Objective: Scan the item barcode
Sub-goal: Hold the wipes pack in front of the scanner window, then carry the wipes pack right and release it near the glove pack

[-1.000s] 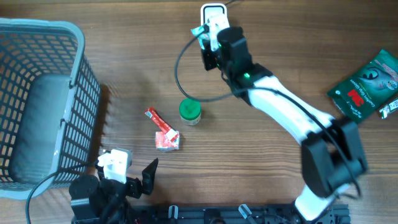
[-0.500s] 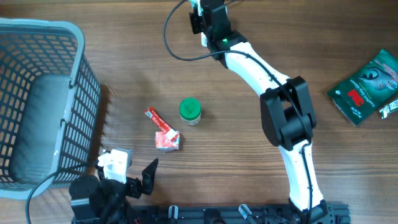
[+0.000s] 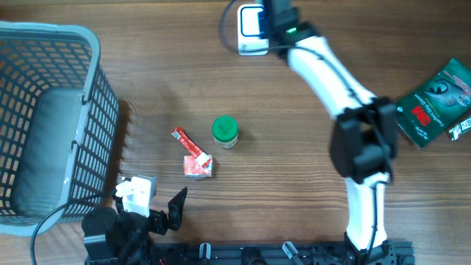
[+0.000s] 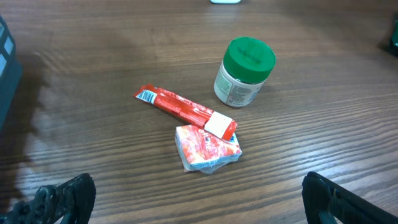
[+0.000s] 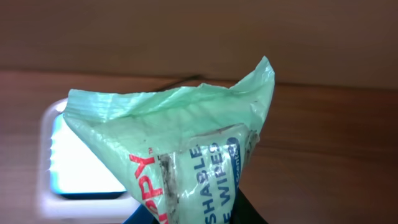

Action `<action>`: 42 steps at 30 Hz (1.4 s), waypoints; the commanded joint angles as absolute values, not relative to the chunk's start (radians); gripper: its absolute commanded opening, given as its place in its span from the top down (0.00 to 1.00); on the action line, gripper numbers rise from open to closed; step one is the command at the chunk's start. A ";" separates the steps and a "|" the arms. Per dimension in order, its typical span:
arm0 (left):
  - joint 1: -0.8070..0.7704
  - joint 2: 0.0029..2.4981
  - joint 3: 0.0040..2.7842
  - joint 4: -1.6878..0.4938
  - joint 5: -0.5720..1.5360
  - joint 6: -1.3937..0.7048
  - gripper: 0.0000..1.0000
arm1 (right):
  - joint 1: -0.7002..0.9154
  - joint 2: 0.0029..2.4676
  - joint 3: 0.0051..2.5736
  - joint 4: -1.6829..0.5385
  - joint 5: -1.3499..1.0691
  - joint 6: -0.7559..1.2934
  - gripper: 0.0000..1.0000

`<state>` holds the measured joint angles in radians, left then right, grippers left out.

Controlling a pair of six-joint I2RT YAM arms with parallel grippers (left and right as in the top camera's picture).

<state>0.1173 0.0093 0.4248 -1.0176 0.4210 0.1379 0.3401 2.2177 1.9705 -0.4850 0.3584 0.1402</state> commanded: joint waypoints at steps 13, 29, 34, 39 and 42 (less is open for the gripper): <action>0.120 0.006 0.422 -1.015 0.437 0.150 0.00 | -0.290 2.288 1.963 -0.731 0.234 0.239 0.48; 0.120 0.006 0.422 -1.015 0.437 0.150 0.00 | -0.250 1.717 1.979 -0.908 -0.501 0.348 0.01; 0.120 0.006 0.422 -1.015 0.437 0.150 0.00 | 0.003 1.693 1.965 -1.146 -0.509 0.205 0.00; 0.120 0.006 0.422 -1.015 0.437 0.150 0.00 | 0.262 1.770 1.931 -1.307 -0.349 0.241 0.00; 0.120 0.006 0.422 -1.015 0.437 0.150 0.00 | 0.368 1.816 1.919 -1.306 -0.320 0.268 0.00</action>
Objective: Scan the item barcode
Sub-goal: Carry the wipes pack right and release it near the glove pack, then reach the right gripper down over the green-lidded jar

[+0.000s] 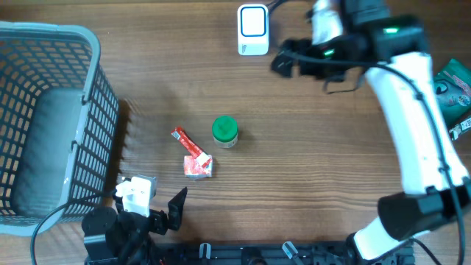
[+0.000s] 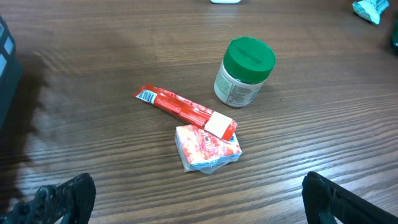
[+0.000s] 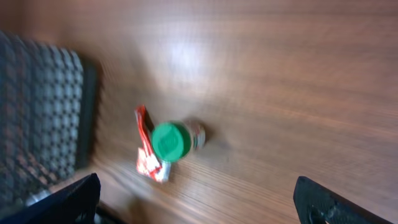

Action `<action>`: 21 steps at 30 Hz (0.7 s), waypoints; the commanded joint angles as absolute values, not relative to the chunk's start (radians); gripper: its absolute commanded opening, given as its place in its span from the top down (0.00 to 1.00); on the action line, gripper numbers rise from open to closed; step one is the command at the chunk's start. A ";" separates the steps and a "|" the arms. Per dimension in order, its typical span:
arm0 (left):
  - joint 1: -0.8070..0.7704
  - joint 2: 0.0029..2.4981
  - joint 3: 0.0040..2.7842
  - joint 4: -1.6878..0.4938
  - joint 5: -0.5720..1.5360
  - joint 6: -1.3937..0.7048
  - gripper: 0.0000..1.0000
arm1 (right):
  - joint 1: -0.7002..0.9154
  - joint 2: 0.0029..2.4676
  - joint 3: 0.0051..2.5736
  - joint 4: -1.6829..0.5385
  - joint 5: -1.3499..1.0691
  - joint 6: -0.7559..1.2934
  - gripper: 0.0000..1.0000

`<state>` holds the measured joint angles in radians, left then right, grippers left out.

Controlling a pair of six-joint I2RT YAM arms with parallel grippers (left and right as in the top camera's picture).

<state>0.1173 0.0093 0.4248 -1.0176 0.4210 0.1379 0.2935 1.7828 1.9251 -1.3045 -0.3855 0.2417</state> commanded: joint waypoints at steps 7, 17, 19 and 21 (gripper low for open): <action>0.120 0.006 0.422 -1.015 0.437 0.150 0.00 | 0.550 1.892 1.919 -1.265 -0.051 0.566 0.00; 0.120 0.006 0.422 -1.015 0.437 0.150 0.00 | 0.595 1.923 1.919 -1.287 -0.029 0.406 0.00; 0.120 0.006 0.422 -1.015 0.437 0.150 0.00 | 0.594 1.923 1.919 -1.288 -0.030 0.393 0.00; 0.120 0.006 0.422 -1.015 0.437 0.150 0.00 | 0.595 1.923 1.919 -1.279 -0.041 0.396 0.00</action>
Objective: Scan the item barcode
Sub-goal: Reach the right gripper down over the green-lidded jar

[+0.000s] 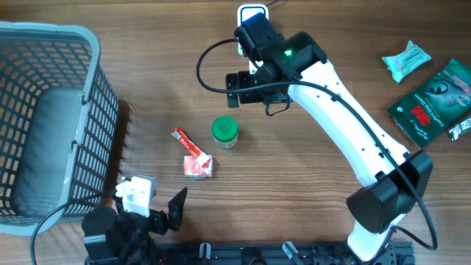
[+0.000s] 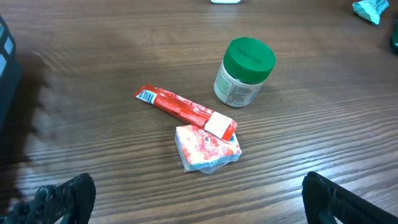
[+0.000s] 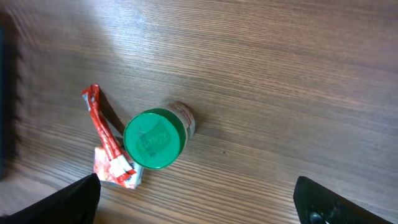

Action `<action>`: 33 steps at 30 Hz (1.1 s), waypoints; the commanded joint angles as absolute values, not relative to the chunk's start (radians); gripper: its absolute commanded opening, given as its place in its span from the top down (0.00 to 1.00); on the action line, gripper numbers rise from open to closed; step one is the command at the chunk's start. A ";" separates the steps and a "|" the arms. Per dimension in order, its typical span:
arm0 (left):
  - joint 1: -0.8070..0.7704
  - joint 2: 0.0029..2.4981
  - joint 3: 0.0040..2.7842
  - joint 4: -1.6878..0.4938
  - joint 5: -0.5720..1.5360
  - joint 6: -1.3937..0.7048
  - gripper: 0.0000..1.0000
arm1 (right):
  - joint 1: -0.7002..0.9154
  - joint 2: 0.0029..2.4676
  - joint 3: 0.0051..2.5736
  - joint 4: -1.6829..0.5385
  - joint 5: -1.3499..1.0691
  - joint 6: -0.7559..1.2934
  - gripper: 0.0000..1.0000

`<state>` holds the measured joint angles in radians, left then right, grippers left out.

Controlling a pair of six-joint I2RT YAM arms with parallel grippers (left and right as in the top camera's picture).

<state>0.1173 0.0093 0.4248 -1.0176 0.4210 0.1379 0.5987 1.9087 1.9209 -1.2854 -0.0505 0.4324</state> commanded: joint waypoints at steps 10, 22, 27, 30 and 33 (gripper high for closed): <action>0.120 0.006 0.422 -1.015 0.437 0.150 0.00 | 0.606 2.003 1.919 -1.187 -0.143 0.314 0.00; 0.120 0.006 0.422 -1.015 0.437 0.150 0.00 | 0.696 2.130 1.919 -1.118 -0.141 0.292 0.00; 0.120 0.006 0.422 -1.015 0.437 0.150 0.00 | 0.725 2.172 1.917 -1.121 -0.072 0.320 0.00; 0.120 0.006 0.422 -1.015 0.437 0.150 0.00 | 0.725 2.199 1.917 -1.129 -0.064 0.321 0.00; 0.120 0.006 0.422 -1.015 0.437 0.150 0.00 | 0.727 2.236 1.917 -1.163 -0.072 0.321 0.00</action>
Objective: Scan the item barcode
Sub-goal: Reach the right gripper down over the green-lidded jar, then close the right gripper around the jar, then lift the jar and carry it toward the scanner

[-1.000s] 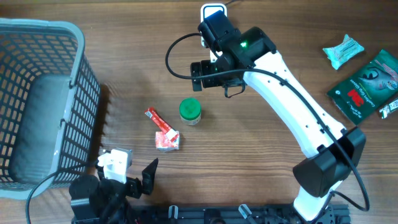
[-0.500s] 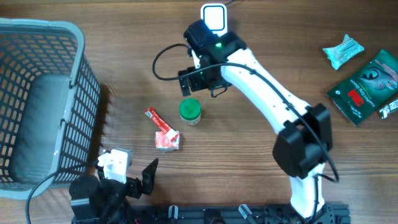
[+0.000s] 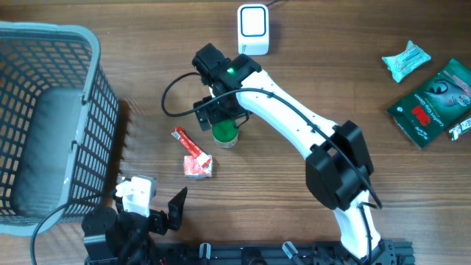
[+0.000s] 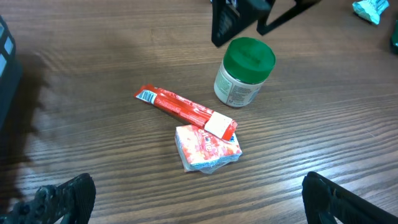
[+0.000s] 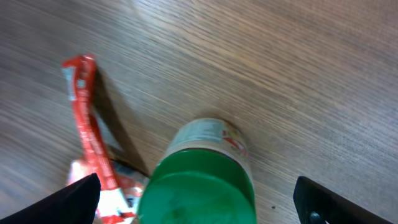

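A white jar with a green lid [image 3: 224,132] stands upright mid-table. My right gripper [image 5: 199,208] is open and low over it, the lid [image 5: 199,186] between its two fingers, one on each side; contact cannot be told. The left wrist view shows the jar [image 4: 245,71] with the right gripper's dark fingers [image 4: 239,17] just above and behind it. The white scanner [image 3: 253,29] stands at the far edge. My left gripper [image 4: 199,205] rests open and empty at the near left edge [image 3: 158,212].
A red stick packet [image 3: 185,141] and a small tissue pack [image 3: 197,166] lie just left of the jar. A grey wire basket [image 3: 51,118] fills the left side. A teal wipes pack [image 3: 405,59] and a dark green package [image 3: 434,99] lie at the far right.
My right gripper, still open, has moved from above the table between scanner and jar to low over the jar, its fingers now either side of the green lid. The left arm has not moved.
My right gripper first held the teal wipes pack in front of the scanner. Then it was open and empty over the right side, and the pack lay at the far right. It was then near the scanner above the jar, and now straddles the jar.
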Action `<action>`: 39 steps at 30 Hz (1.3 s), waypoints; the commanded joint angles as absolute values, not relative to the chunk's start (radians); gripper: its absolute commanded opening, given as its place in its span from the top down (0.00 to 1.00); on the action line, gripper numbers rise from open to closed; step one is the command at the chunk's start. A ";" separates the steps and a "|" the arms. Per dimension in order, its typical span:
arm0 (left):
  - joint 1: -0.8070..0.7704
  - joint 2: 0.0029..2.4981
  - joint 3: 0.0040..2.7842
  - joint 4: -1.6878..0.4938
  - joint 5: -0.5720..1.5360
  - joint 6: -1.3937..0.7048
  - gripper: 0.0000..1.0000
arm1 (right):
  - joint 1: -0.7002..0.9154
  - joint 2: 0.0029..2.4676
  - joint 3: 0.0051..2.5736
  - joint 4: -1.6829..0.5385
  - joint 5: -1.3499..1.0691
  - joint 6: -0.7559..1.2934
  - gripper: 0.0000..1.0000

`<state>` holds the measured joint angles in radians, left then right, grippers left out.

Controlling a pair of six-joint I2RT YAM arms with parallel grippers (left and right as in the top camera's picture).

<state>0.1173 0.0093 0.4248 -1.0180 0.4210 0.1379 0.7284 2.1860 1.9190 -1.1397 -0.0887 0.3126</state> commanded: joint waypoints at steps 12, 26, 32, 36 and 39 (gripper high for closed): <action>0.120 0.006 0.422 -1.015 0.437 0.150 0.00 | 0.727 2.313 1.893 -1.196 -0.198 0.318 0.12; 0.120 0.006 0.422 -1.015 0.437 0.150 0.00 | 0.726 2.314 1.758 -1.065 -0.196 0.419 0.30; 0.120 0.006 0.422 -1.015 0.437 0.150 0.00 | 0.727 2.314 1.758 -1.067 -0.196 0.418 0.30; 0.120 0.006 0.422 -1.015 0.437 0.150 0.00 | 0.725 2.313 1.762 -1.085 -0.196 0.414 0.32; 0.120 0.006 0.422 -1.015 0.437 0.150 0.00 | 0.707 2.313 1.800 -1.132 -0.192 0.385 0.36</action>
